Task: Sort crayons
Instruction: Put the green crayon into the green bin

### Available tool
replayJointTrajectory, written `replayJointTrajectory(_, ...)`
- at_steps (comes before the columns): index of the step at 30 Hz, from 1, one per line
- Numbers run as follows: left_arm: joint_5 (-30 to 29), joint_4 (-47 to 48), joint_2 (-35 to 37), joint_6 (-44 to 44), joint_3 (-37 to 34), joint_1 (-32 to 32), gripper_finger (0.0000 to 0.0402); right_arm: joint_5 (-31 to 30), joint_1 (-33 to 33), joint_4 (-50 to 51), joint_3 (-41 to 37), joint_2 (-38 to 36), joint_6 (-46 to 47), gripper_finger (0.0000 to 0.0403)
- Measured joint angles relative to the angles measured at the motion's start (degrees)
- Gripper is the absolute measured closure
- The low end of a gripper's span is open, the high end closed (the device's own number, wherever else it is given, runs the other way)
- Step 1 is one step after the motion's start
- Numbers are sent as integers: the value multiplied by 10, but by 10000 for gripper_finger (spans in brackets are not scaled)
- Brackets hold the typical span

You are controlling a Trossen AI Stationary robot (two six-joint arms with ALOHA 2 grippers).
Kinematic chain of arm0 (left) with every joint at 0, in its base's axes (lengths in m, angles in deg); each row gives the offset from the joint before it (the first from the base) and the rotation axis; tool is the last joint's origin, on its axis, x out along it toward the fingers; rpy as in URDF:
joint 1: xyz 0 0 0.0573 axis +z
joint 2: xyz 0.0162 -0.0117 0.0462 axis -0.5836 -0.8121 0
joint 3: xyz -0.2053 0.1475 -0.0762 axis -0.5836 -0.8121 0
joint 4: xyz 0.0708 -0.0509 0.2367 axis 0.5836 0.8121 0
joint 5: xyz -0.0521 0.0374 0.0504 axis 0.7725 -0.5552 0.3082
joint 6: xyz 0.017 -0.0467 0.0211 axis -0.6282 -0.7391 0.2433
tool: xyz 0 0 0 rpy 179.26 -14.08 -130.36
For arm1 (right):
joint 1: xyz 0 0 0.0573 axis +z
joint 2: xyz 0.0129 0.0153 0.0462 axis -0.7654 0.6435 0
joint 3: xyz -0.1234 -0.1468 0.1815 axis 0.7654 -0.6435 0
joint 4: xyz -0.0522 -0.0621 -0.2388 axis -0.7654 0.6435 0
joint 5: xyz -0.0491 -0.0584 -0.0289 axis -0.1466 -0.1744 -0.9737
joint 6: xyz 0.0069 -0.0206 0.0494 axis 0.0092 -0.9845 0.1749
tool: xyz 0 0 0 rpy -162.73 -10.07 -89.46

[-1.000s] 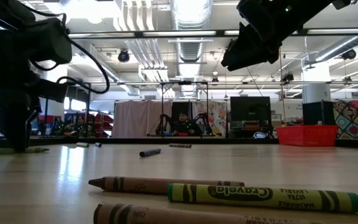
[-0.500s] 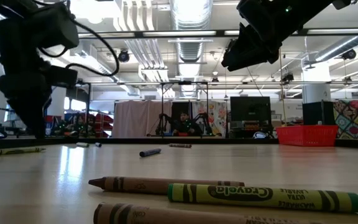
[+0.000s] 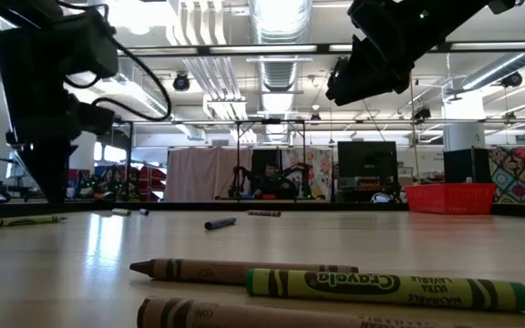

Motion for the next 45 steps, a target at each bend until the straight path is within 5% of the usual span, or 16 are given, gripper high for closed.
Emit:
replayJointTrajectory(11,-5,11,-117,-4,5,0,212,1,0,10,0,0,0,216)
replayJointTrajectory(21,2,11,-131,27,37,0,336,1,0,12,0,0,0,216)
replayJointTrajectory(25,-44,-3,-128,23,53,1,389,2,0,14,0,0,-2,216)
replayJointTrajectory(33,-50,31,-126,36,115,-13,397,-1,0,14,0,0,-35,216)
replayJointTrajectory(45,143,54,-128,18,207,-116,398,-1,-5,14,0,0,-76,216)
